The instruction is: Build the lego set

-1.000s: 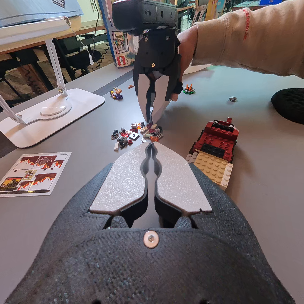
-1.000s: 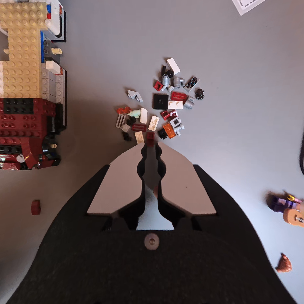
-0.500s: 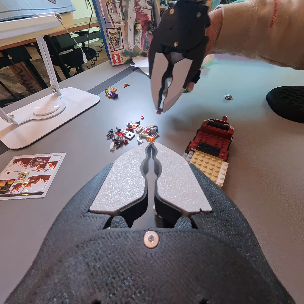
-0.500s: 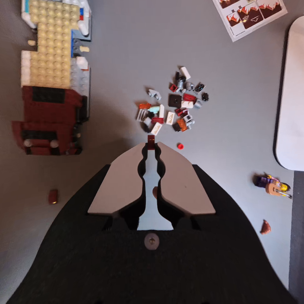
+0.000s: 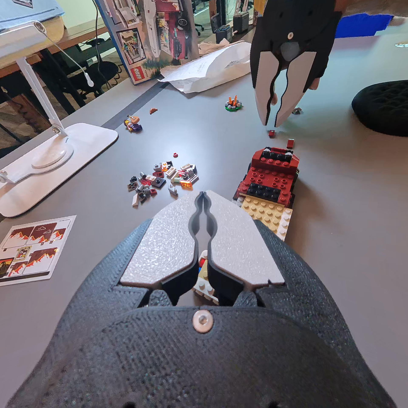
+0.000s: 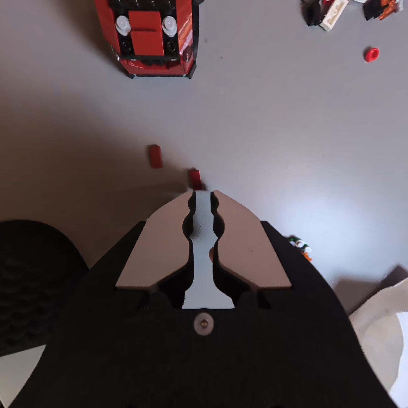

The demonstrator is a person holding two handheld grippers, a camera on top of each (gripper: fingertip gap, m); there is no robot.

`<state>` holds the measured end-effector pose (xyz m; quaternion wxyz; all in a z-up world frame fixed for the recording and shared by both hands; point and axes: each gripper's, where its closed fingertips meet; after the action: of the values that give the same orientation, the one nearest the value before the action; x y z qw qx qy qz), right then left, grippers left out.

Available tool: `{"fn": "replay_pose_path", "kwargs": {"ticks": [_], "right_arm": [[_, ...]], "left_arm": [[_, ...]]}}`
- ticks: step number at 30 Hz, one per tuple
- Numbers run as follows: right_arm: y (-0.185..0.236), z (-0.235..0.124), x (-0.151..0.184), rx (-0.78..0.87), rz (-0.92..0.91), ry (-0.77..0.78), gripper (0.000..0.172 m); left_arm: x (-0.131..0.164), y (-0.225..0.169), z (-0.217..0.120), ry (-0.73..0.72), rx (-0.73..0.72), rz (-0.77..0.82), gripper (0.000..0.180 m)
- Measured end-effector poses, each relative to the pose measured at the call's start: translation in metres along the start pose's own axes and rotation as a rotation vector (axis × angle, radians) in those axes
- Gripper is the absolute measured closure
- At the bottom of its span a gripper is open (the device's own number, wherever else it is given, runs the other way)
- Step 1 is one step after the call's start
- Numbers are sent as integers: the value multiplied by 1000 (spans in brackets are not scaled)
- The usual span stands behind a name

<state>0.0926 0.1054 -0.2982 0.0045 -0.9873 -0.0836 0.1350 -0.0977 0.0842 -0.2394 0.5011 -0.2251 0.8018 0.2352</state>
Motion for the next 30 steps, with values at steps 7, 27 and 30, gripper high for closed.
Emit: {"fn": "replay_pose_path", "kwargs": {"ticks": [7,27,30], "right_arm": [[26,-2,-2,-72,29,-77,168],[4,5,-11,-95,151,-156,148],[3,7,-11,-104,169,-162,147]], "left_arm": [[3,-1,3,15,5,-2,180],[8,-1,4,31,19,-1,180],[8,-1,4,28,20,0,180]]}}
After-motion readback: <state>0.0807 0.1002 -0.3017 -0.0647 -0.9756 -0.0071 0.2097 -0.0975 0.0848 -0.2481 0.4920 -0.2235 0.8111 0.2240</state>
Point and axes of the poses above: each gripper's, where its closed fingertips meet, z out along the fingers, x out of its underside, y = z × x across the jaws, and after that the axes turned 2 degrees about y, right-handed
